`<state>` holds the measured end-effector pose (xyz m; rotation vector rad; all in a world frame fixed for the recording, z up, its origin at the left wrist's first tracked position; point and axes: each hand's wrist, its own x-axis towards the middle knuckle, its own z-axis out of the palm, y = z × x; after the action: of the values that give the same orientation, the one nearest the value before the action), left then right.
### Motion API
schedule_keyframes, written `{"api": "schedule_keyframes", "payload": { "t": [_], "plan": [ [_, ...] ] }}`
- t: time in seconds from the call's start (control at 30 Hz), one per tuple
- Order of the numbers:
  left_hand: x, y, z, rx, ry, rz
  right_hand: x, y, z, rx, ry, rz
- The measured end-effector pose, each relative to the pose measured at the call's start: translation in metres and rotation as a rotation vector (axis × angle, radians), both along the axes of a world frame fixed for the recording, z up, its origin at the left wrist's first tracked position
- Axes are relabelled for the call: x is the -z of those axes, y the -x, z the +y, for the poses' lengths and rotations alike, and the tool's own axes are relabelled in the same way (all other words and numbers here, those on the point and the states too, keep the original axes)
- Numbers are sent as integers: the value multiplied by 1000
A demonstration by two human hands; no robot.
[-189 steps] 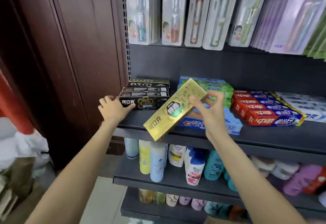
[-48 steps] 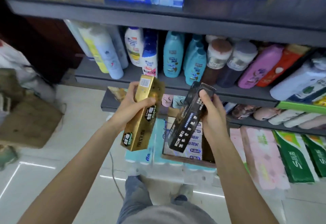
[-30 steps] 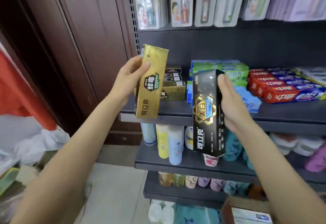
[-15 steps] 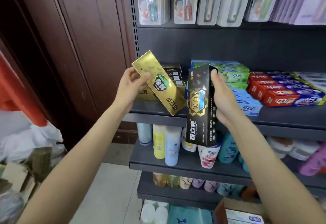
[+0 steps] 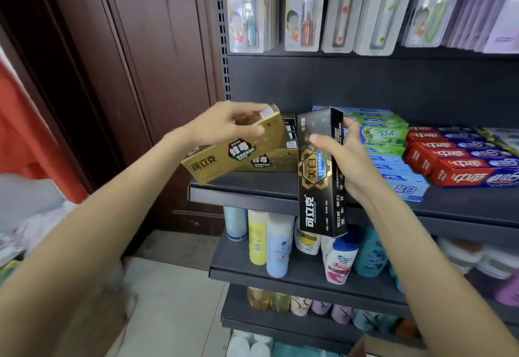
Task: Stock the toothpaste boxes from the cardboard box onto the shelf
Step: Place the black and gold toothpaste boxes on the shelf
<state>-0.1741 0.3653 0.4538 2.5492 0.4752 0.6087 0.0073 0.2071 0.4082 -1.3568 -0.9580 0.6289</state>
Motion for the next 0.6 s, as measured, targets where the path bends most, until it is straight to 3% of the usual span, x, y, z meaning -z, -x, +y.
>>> {"api": "schedule_keyframes", "payload": {
  "t": [0.1, 0.17, 0.3, 0.43, 0.5, 0.53, 0.6],
  "plan": [
    [15, -24, 10, 14, -237, 375, 0, 2, 1, 0, -7, 23],
    [31, -36, 16, 51, -366, 485, 0, 2, 0, 10, -2, 51],
    [63, -39, 36, 114, -405, 324, 1, 2, -1, 36, -26, 138],
    [75, -32, 30, -14, -586, 100, 5, 6, 0, 82, -63, 172],
    [79, -25, 4, -78, -358, -140, 7, 8, -1, 66, -128, 186],
    [80, -22, -14, -79, -102, -224, 7, 9, -3, 49, -181, 202],
    [81, -18, -46, -3, 367, -208, 6, 12, -4, 16, -269, 211]
  ]
}}
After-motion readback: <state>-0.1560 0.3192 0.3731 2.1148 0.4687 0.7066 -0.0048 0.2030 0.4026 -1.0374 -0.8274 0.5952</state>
